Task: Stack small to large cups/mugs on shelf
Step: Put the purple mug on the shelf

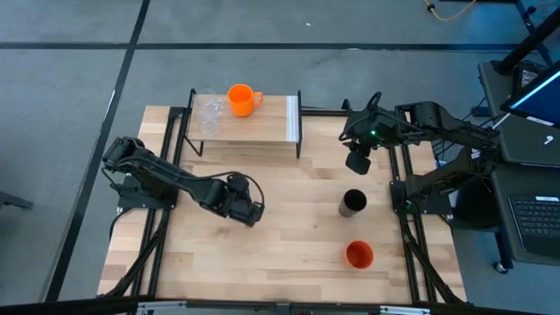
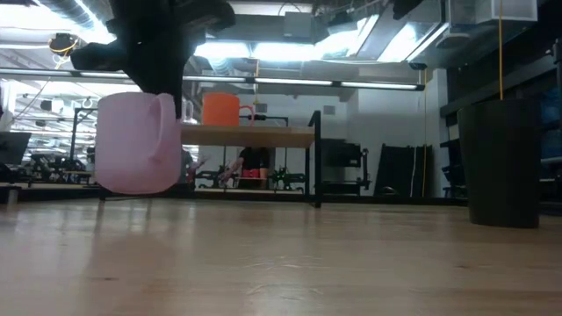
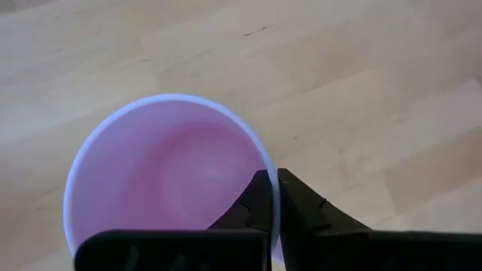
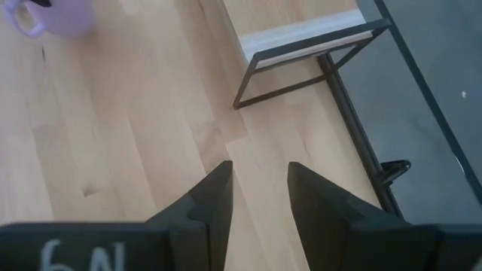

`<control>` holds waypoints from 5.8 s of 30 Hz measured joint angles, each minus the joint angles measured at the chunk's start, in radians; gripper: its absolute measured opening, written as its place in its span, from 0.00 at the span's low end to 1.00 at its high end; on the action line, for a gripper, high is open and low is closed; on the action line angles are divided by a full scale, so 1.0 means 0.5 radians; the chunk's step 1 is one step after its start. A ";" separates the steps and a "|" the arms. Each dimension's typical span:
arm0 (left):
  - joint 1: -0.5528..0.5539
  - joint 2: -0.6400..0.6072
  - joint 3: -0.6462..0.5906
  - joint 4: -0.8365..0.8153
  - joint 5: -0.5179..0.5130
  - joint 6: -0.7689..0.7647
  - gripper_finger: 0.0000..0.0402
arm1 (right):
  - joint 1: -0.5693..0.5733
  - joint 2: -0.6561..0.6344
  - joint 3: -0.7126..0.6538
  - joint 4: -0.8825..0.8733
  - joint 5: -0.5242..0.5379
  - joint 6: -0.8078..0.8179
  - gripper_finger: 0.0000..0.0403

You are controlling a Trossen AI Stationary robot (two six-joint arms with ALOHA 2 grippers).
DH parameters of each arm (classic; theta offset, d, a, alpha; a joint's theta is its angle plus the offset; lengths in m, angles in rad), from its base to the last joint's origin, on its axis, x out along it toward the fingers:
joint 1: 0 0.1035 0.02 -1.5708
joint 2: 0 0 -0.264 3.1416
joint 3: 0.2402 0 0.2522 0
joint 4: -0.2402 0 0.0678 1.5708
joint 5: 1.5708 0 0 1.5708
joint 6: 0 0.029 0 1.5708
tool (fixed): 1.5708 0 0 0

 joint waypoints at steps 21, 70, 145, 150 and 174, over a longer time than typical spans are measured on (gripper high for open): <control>-0.036 0.182 0.018 0.089 0.065 -0.045 0.04 | 0.000 0.001 0.000 0.082 0.066 -0.012 0.32; -0.199 -0.030 0.648 -0.611 0.291 1.694 0.48 | 0.000 0.001 0.000 0.086 0.066 -0.107 0.32; -0.010 0.093 -0.470 0.449 0.629 2.100 0.48 | 0.000 -0.001 0.000 0.065 0.153 -0.065 0.32; -0.008 0.093 -0.469 0.456 0.629 2.102 0.45 | 0.000 -0.001 0.000 0.066 0.154 -0.065 0.32; 0.119 0.093 0.455 -0.600 0.158 2.378 0.01 | 0.000 0.000 0.000 0.078 0.154 -0.116 0.32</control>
